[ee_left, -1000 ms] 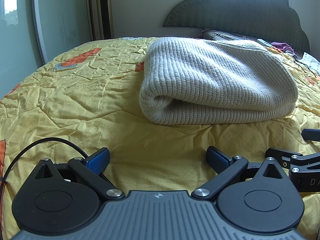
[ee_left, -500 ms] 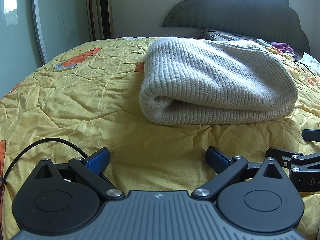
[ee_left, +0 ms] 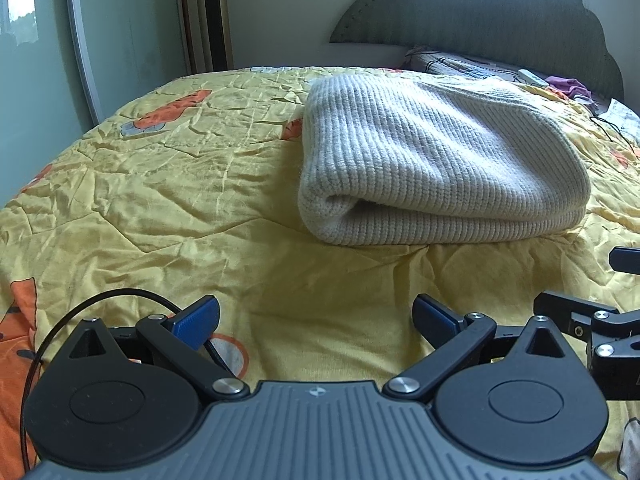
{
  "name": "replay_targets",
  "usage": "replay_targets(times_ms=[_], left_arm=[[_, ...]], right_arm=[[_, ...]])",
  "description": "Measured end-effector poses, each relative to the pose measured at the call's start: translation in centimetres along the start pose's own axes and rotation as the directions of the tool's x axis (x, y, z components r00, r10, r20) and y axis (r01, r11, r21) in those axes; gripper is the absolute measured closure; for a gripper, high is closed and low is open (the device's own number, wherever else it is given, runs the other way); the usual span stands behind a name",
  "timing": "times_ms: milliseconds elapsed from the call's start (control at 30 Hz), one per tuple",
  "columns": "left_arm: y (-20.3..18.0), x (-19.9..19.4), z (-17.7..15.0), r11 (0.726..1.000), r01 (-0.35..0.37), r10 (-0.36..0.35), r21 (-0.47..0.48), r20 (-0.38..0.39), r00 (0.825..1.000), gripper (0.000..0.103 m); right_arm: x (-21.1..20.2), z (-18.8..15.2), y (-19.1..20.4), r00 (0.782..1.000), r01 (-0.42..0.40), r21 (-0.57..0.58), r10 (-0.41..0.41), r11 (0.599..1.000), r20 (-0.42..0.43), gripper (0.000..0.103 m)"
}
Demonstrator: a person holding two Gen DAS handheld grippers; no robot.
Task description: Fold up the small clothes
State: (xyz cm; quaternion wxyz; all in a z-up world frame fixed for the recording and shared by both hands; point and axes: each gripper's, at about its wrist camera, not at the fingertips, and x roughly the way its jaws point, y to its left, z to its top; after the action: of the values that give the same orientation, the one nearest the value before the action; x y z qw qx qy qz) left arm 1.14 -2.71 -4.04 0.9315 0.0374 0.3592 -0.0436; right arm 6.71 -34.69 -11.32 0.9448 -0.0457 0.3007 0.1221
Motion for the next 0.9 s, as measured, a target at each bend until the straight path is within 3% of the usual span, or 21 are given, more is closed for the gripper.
replay_targets(times_ms=[900], left_arm=[[0.78, -0.49, 0.12, 1.000, -0.019, 0.019, -0.012, -0.005, 1.000, 0.000]], right_arm=[[-0.60, 0.03, 0.79, 1.000, -0.008, -0.003, 0.008, 1.000, 0.010, 0.000]])
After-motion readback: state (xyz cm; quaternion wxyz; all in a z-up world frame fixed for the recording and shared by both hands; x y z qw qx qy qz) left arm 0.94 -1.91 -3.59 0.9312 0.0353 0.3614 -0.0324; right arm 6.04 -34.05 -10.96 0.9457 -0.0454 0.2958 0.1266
